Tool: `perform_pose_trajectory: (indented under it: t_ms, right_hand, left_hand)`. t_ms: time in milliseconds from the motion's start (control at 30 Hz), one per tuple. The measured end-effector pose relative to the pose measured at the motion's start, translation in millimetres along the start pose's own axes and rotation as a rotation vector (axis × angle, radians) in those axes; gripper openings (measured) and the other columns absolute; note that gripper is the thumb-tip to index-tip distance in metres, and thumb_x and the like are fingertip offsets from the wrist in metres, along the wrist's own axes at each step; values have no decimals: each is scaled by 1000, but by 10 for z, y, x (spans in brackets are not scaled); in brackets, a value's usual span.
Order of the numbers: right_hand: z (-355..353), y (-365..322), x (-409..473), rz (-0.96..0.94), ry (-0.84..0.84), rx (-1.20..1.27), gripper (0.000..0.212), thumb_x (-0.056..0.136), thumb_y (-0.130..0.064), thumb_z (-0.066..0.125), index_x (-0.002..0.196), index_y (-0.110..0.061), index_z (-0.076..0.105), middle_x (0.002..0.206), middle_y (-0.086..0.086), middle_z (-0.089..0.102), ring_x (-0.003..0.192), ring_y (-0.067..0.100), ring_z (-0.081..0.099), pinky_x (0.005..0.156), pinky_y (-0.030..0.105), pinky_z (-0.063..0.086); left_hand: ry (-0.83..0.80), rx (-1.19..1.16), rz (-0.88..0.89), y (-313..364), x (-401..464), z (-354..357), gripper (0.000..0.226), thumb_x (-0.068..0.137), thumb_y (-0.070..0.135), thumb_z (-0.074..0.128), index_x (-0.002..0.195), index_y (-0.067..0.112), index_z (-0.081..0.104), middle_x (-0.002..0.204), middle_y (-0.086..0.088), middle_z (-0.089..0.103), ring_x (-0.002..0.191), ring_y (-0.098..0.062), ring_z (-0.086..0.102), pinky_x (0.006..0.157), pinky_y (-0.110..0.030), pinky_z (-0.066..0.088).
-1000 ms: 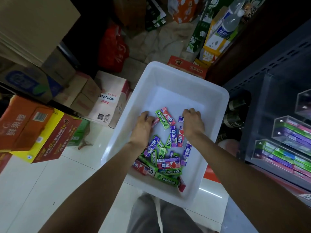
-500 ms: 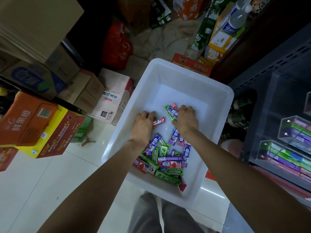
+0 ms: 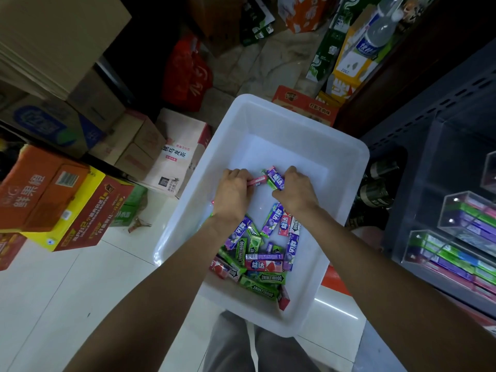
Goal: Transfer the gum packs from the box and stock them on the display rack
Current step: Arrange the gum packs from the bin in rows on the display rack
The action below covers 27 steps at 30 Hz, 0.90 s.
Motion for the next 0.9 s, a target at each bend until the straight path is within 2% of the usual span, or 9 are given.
perform_pose_trajectory:
  t_ms: [133, 200, 300, 400, 500, 600, 700, 800, 900]
  right_hand:
    - [60, -39, 2, 6, -31, -73, 38, 86, -15, 64, 115, 0, 44, 119, 20, 56, 112, 36, 54, 82, 37, 46]
    - [85, -29, 6, 17, -22, -66, 34, 88, -15, 62, 114, 0, 47, 120, 19, 55, 111, 36, 54, 82, 36, 45]
    - [63, 7, 12, 9, -19, 60, 32, 86, -18, 64, 109, 2, 55, 113, 20, 59, 102, 33, 57, 76, 29, 45]
    - [-88, 11, -86, 15, -9, 340, 25, 81, -19, 70, 97, -1, 65, 92, 17, 66, 76, 21, 59, 53, 15, 42]
    - [-303, -80, -381, -6, -16, 627, 18, 79, -17, 73, 93, -8, 67, 81, 11, 68, 68, 17, 63, 67, 27, 52]
    - [-562, -185, -741, -95, 41, 638, 22, 77, -19, 76, 94, -8, 68, 78, 6, 68, 64, 12, 62, 68, 27, 52]
    - [-883, -193, -1055, -144, 135, 561, 22, 76, -19, 76, 93, -7, 69, 83, 11, 70, 73, 22, 65, 68, 32, 52]
    - [-1210, -69, -1371, -159, 226, 487, 20, 76, -18, 76, 84, -2, 69, 78, 16, 68, 64, 21, 58, 56, 27, 42]
    - [-1461, 144, -1713, -161, 278, 511, 23, 73, -22, 79, 71, -4, 64, 65, 9, 63, 53, 10, 48, 45, 16, 34]
  left_hand:
    - [-50, 43, -45, 71, 41, -5, 15, 90, 8, 51, 99, 1, 62, 87, -20, 65, 90, -37, 53, 75, -42, 39]
    - [-78, -61, -133, 23, 31, 9, 14, 90, 10, 52, 98, 2, 60, 86, -22, 65, 85, -37, 57, 72, -41, 43]
    - [-98, -280, -257, -23, -3, 9, 5, 89, 10, 57, 90, 5, 56, 79, -14, 64, 73, -29, 58, 65, -33, 44]
    - [-78, -633, -472, -39, -56, -65, 11, 88, 8, 64, 80, 11, 56, 67, -3, 61, 60, -17, 56, 63, -29, 48]
    - [-113, -1067, -627, 96, -189, -171, 15, 88, -1, 61, 78, 10, 59, 65, -4, 64, 58, -14, 60, 66, -31, 57]
    - [-148, -1150, -560, 339, -306, -398, 11, 90, -1, 52, 84, 5, 59, 78, -11, 66, 66, -18, 62, 61, -22, 57]
    - [-219, -1240, -515, 628, -454, -571, 21, 95, 14, 49, 102, -1, 62, 88, -13, 67, 72, -18, 64, 68, -24, 55]
    - [-285, -1197, -375, 1047, -588, -730, 27, 92, 27, 58, 104, 3, 63, 88, -8, 69, 76, -15, 66, 71, -23, 56]
    - [-288, -1167, -271, 1508, -712, -869, 17, 87, 18, 65, 101, 9, 66, 82, -3, 71, 72, -11, 66, 65, -19, 56]
Point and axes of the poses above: each hand's wrist, its own x-axis towards the middle knuckle, its own z-axis out of the palm, y = z × x, the point moved 7 cm from there along x, towards the middle knuckle
